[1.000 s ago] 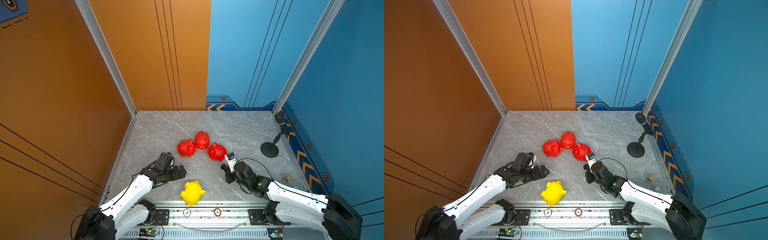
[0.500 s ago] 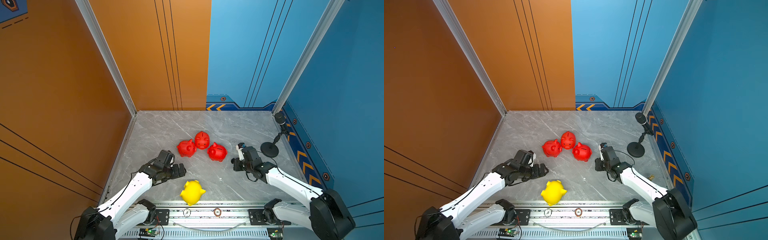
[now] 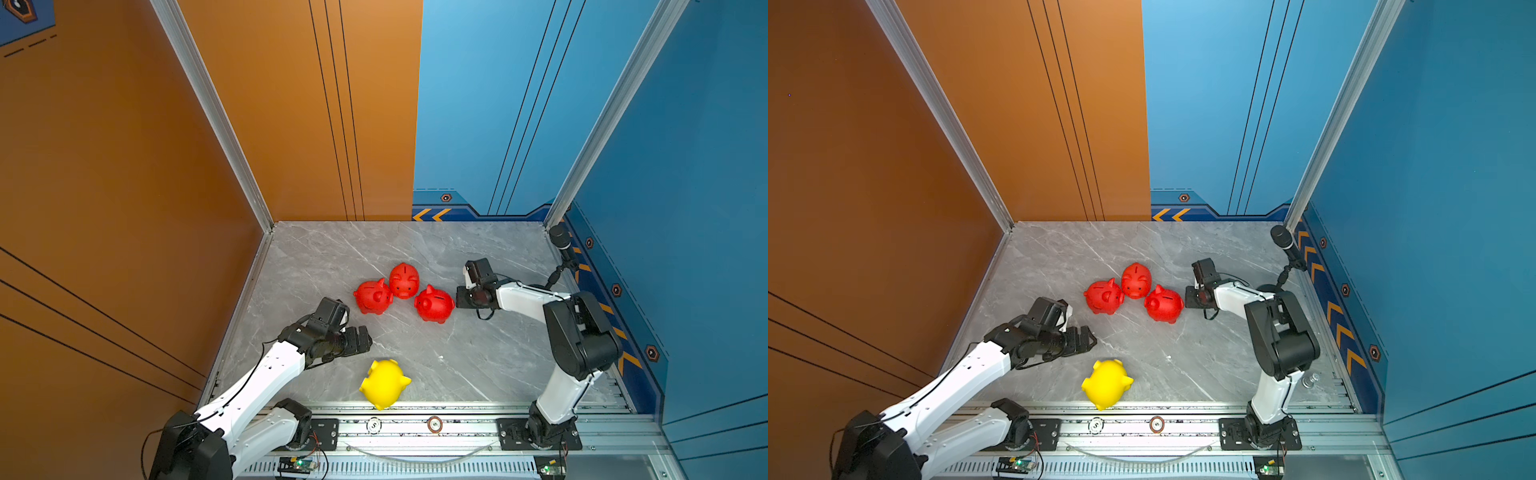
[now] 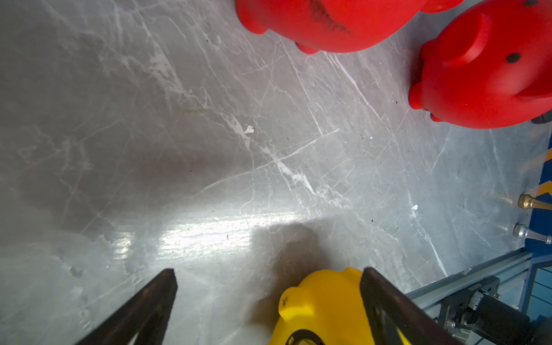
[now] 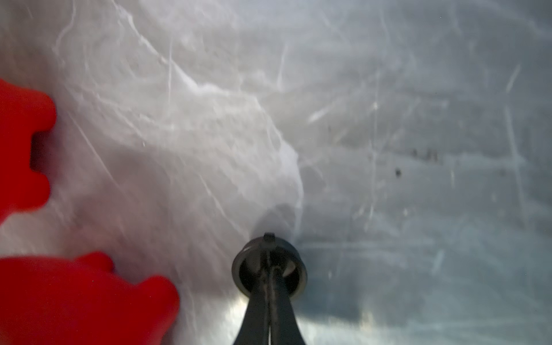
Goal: Open piggy banks
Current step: Place the lid at the center of the board.
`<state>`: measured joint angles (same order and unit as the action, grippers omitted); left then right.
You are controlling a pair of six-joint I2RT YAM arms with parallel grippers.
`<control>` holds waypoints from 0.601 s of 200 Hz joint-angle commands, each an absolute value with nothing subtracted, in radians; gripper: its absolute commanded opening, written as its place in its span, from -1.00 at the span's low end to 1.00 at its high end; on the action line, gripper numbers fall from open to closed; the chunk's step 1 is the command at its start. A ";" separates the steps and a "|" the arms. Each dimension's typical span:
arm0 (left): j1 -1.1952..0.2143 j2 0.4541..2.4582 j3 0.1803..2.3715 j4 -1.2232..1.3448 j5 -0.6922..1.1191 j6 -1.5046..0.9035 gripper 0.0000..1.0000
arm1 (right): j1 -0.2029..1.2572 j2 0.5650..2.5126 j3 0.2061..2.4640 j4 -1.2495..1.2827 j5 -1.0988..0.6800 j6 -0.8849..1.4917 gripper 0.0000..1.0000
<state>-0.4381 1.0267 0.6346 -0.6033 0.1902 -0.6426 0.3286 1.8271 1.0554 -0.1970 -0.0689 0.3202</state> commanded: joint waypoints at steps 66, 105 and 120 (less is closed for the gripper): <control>-0.417 1.077 0.662 -0.620 0.230 -0.610 0.95 | 0.332 2.067 1.378 -0.376 0.004 0.272 -0.82; -0.407 1.084 0.661 -0.612 0.244 -0.608 0.95 | 0.336 2.097 1.427 -0.403 0.036 0.263 -0.55; -0.403 1.088 0.661 -0.612 0.251 -0.608 0.95 | 0.342 2.084 1.438 -0.415 0.046 0.257 -0.47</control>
